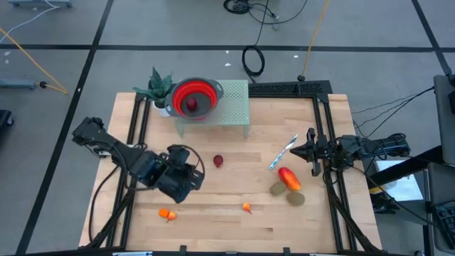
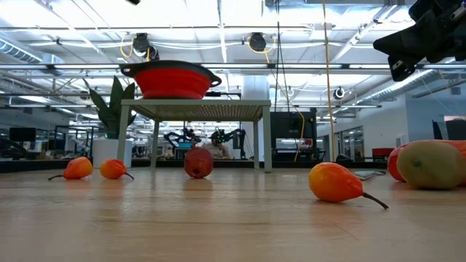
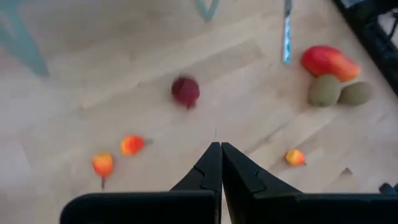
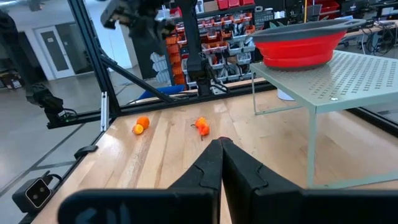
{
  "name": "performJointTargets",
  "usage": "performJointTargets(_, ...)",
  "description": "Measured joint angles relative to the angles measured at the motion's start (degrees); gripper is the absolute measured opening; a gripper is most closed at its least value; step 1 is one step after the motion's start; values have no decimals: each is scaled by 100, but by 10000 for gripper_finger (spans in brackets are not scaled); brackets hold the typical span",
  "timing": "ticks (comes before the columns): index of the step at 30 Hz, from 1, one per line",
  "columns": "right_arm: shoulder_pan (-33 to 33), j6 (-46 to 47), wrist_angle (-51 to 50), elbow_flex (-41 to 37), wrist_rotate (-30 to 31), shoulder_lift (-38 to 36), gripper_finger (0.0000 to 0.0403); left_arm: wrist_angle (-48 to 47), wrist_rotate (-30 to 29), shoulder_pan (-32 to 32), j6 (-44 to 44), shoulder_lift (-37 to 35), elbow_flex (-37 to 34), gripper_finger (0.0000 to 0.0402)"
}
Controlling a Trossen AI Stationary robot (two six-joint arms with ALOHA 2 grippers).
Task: Pick & Place Fruit
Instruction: Put the orange into the red strainer bowl on the shelf
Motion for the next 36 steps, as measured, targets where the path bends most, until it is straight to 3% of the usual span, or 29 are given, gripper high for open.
performJointTargets(8, 1, 0, -2, 0, -2, 0, 0, 475, 750, -309, -1284, -2, -811, 2)
performJointTargets(16, 1, 0, 0, 0, -2, 0, 0, 550, 2019, -642, -2659, -2, -1387, 2)
performJointTargets(22, 1, 0, 0, 0, -2, 0, 0, 550, 2937, -935, -3214, -4, -1624, 3)
performJointTargets(28, 0, 0, -2, 0, -2, 0, 0, 500, 3611, -1325, -3067, -4, -1756, 4)
performJointTargets(36, 0, 0, -2, 0, -2, 0, 0, 487, 3589, -1889, -1485, -4, -1765, 6)
